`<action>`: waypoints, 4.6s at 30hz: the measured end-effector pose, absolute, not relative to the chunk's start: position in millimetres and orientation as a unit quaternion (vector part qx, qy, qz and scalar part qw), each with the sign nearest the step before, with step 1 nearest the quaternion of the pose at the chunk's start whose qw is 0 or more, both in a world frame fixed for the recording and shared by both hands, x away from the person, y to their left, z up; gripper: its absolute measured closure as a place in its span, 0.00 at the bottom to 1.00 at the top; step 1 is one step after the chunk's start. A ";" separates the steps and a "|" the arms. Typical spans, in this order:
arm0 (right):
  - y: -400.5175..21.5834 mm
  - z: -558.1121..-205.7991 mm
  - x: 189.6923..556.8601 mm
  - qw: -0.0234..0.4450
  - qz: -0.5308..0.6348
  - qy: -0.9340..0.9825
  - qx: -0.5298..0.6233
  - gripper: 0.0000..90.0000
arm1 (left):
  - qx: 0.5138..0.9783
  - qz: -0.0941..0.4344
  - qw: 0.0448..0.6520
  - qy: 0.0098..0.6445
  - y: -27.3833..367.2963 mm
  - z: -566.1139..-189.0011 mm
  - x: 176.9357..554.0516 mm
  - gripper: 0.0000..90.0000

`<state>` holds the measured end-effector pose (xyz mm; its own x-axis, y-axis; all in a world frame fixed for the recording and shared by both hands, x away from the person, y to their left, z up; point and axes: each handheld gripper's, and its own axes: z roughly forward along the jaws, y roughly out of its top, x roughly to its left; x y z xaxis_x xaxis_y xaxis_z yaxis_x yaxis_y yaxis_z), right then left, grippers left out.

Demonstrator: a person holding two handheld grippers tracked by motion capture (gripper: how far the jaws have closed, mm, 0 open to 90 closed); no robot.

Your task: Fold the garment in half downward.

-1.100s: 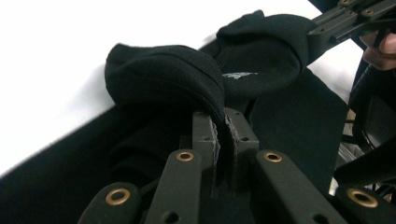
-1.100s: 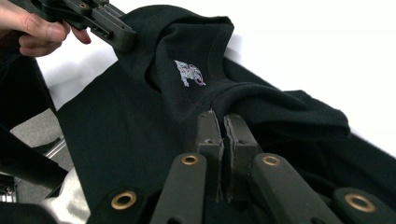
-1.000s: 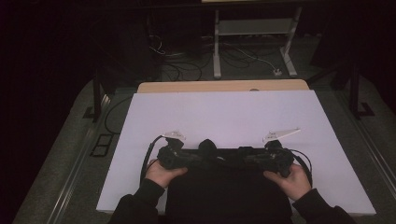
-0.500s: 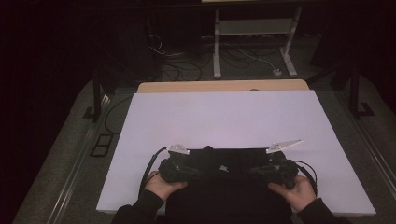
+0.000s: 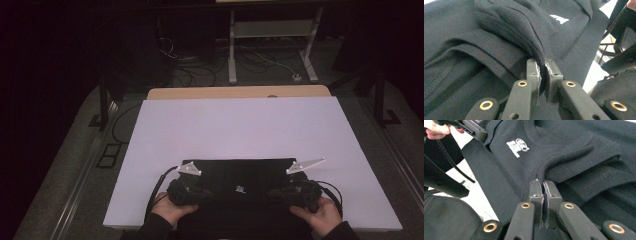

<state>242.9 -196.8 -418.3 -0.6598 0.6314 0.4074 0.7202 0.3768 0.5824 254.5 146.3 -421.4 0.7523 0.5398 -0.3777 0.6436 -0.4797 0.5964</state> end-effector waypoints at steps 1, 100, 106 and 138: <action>-196.5 -418.5 241.9 0.059 -0.380 -0.828 -0.408 0.94 | 0.860 -0.069 0.374 0.341 146.3 -421.5 253.1 0.91; -262.7 -360.0 254.8 0.008 -0.424 -0.798 -0.428 0.00 | 0.855 -0.069 0.399 0.324 191.0 -369.7 274.1 0.00; -265.0 -354.8 264.4 0.009 -0.421 -0.802 -0.423 0.00 | 0.848 -0.065 0.411 0.330 194.8 -370.3 281.7 0.00; -268.6 -373.5 300.2 -0.005 -0.408 -0.806 -0.428 0.00 | 0.812 -0.031 0.460 0.357 212.6 -380.1 330.3 0.00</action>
